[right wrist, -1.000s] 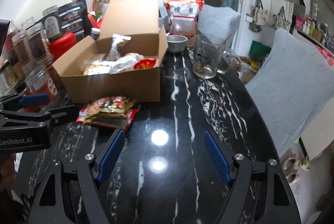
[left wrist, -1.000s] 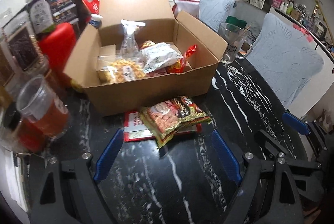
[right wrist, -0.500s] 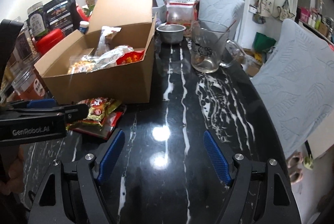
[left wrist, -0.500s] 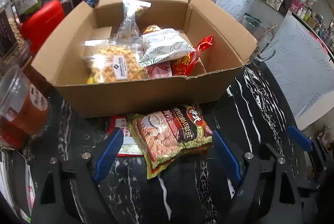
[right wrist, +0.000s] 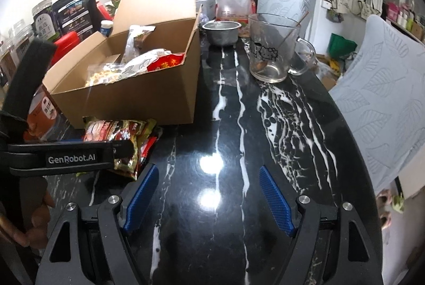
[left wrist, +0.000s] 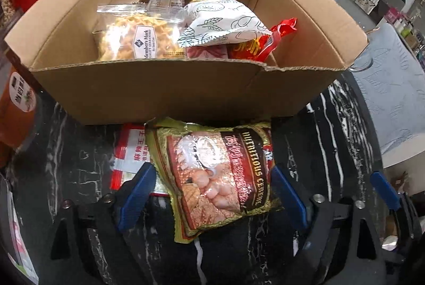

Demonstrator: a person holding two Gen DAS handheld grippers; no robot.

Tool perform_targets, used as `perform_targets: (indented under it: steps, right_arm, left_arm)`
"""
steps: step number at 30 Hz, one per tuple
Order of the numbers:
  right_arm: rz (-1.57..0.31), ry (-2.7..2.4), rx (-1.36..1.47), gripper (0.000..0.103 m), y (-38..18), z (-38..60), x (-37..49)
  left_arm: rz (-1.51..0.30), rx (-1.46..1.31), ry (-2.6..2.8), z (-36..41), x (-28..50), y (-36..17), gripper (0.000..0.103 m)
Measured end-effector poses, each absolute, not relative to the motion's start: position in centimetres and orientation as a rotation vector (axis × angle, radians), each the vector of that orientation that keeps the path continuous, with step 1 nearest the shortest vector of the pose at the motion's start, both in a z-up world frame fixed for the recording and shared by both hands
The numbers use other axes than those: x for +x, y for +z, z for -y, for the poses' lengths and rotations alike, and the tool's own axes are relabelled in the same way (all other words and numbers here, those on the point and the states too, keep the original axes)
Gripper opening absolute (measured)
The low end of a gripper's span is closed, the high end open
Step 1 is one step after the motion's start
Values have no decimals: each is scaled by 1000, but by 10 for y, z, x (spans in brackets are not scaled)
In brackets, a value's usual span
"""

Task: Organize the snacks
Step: 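Grasp the cereal-cracker packet with the left gripper and lift it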

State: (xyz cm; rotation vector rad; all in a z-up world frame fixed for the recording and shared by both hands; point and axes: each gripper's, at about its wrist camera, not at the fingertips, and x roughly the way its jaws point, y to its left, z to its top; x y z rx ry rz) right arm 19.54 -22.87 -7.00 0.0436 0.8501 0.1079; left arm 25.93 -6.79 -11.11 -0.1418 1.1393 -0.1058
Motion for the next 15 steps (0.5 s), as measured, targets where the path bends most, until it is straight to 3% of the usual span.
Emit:
perform_targets:
  steps: [4,15]
  right_arm:
    - [-858,112,72,78,-72,233,194]
    - [-860,83,91,78,-73,241,184]
  left_arm:
    - [-1150,-114,-78,75,260,-118,103]
    - [-1080,11,-89,102,259,-121,99]
